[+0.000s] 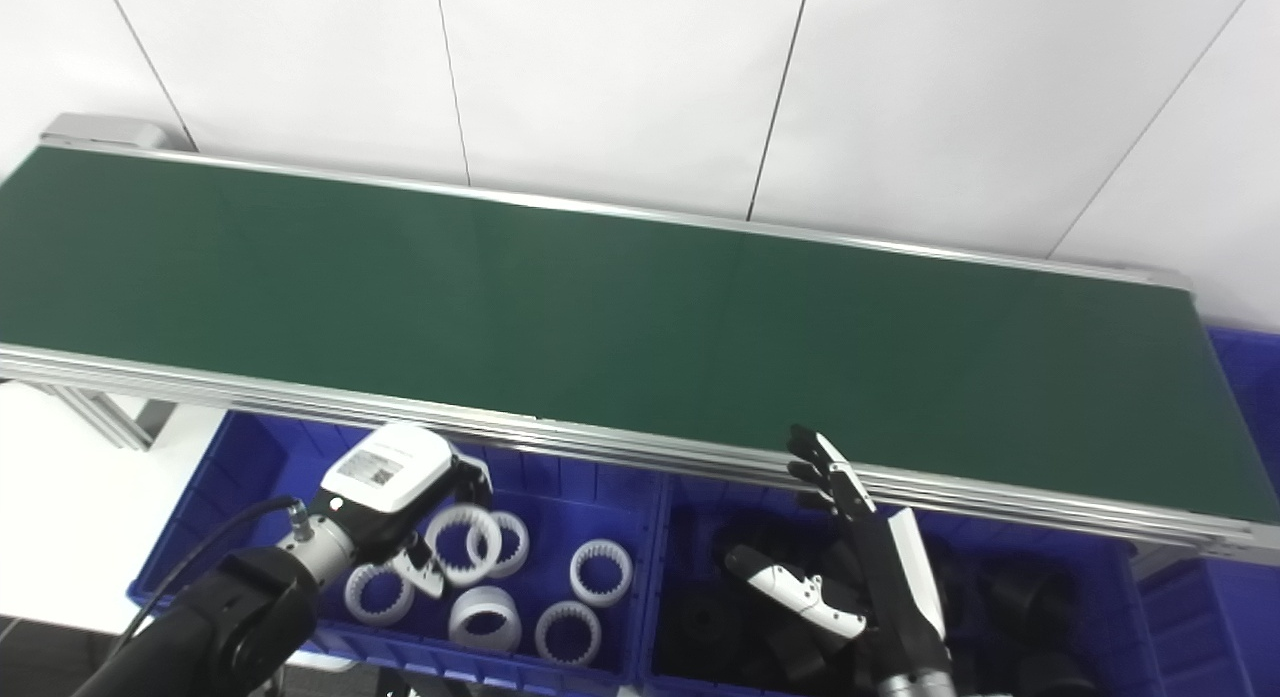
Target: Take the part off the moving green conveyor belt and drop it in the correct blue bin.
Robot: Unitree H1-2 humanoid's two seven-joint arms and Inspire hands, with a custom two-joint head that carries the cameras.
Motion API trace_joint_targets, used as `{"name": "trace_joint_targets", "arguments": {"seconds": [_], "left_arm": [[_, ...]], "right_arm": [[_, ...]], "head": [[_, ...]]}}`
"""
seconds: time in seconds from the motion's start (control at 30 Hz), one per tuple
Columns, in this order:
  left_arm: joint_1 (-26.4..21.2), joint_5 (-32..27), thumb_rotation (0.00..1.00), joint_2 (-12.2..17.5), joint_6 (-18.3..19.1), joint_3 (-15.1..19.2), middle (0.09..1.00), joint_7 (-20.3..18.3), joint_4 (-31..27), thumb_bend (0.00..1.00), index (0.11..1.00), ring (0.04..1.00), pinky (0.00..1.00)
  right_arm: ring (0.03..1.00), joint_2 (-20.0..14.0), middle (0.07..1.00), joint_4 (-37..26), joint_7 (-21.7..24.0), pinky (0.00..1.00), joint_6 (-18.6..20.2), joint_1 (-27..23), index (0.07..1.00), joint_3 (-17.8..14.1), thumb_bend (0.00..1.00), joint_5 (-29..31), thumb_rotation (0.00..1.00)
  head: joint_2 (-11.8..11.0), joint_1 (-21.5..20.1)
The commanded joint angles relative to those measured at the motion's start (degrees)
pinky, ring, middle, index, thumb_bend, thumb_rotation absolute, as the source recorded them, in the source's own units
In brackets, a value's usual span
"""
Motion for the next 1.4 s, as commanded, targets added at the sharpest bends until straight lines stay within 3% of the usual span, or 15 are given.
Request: {"name": "trace_joint_targets", "arguments": {"seconds": [0.0,0.13,0.37,0.47,0.6,0.73,0.87,1.07,1.37], "left_arm": [[-1.0,1.2,0.31,0.9,-0.1,0.5,0.828,0.4,-1.7,0.78,0.794,0.811,0.85],[-0.5,-0.2,0.38,1.1,-0.8,1.1,0.839,0.5,-2.3,0.85,0.818,0.813,0.85],[0.8,-7.6,0.43,-0.1,-2.6,4.0,0.857,1.4,-3.6,0.91,0.864,0.814,0.83],[1.4,-16.0,0.35,-1.7,-3.6,6.1,0.859,0.9,-4.0,0.9,0.869,0.811,0.82],[1.5,-32.4,0.31,-4.2,-7.2,8.8,0.86,-0.5,-2.6,0.91,0.867,0.792,0.73],[1.2,-41.0,0.29,-5.9,-9.6,9.4,0.852,-1.5,-0.8,0.89,0.884,0.779,0.67],[1.3,-49.6,0.23,-7.0,-10.8,9.6,0.848,-4.1,0.8,0.88,0.882,0.792,0.7],[1.7,-53.6,0.25,-6.8,-15.6,9.5,0.865,-5.7,4.9,0.91,0.902,0.827,0.77],[2.4,-60.0,0.22,-7.7,-16.0,12.7,0.872,-6.3,6.6,0.9,0.91,0.828,0.75]], "right_arm": [[0.846,0.3,0.887,-2.1,-0.1,0.75,0.2,-0.6,0.91,-0.2,0.78,0.3,0.52],[0.849,0.3,0.891,-2.2,-0.1,0.75,0.0,-0.5,0.915,0.0,0.77,0.1,0.52],[0.847,0.2,0.891,-3.4,0.0,0.75,0.8,0.1,0.914,0.0,0.78,-0.1,0.53],[0.849,0.1,0.891,-3.8,0.3,0.76,1.2,0.3,0.914,0.0,0.77,0.2,0.53],[0.847,0.0,0.888,-4.1,0.6,0.76,1.6,0.6,0.911,0.0,0.77,0.3,0.51],[0.845,0.2,0.885,-4.6,0.8,0.76,2.0,1.0,0.907,-0.1,0.77,0.2,0.51],[0.844,0.3,0.884,-4.7,0.7,0.76,2.0,1.4,0.906,0.1,0.78,-0.3,0.52],[0.843,0.7,0.879,-4.7,0.6,0.76,2.5,1.5,0.904,0.7,0.78,-1.7,0.54],[0.854,1.9,0.886,-4.2,0.5,0.76,3.0,1.3,0.906,1.1,0.78,-2.9,0.53]], "head": [[0.1,0.0],[0.3,-0.4],[0.6,-1.0],[0.5,-1.5],[0.5,-2.7],[0.5,-4.4],[0.3,-6.1],[-0.5,-7.1],[-1.2,-10.3]]}}
